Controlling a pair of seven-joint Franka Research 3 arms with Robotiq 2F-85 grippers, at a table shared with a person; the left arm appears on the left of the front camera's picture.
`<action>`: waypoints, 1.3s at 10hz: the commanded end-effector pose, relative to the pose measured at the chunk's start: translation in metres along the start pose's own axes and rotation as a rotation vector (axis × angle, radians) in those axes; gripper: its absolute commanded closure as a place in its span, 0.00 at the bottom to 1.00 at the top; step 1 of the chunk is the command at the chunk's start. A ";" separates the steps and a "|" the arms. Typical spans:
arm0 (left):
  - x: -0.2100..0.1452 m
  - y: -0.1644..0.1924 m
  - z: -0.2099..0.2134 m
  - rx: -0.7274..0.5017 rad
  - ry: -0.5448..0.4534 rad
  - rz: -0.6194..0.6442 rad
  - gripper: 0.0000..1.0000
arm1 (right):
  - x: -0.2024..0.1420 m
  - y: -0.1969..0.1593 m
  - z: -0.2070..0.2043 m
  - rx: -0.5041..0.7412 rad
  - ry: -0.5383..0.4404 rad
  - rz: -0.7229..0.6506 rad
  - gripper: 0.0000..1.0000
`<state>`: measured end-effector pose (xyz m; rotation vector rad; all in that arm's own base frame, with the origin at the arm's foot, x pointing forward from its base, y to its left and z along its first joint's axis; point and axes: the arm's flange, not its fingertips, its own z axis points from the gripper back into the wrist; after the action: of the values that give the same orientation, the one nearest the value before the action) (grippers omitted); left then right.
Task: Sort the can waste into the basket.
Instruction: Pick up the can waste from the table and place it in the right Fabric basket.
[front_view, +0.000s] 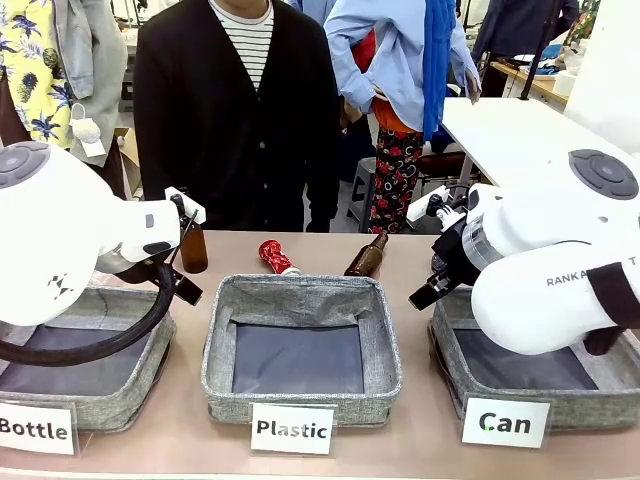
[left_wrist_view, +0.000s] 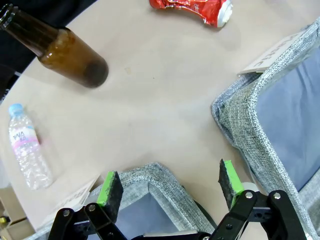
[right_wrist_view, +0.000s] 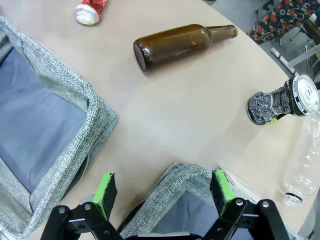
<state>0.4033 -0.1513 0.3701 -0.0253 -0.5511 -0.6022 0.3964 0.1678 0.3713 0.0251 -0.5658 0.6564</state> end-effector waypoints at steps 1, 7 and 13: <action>0.000 0.000 0.000 0.000 0.000 -0.001 0.00 | 0.000 0.000 0.000 0.000 0.000 -0.001 0.00; 0.004 -0.039 0.185 -0.210 -0.235 0.052 0.00 | 0.034 0.030 0.139 0.094 -0.039 -0.209 0.00; -0.147 0.136 0.232 -0.727 -0.414 0.272 0.00 | -0.112 -0.128 0.242 0.713 -0.255 -0.701 0.00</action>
<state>0.2716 0.0472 0.5735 -0.8285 -0.7251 -0.6224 0.2770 -0.0168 0.5722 0.8610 -0.5056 0.2519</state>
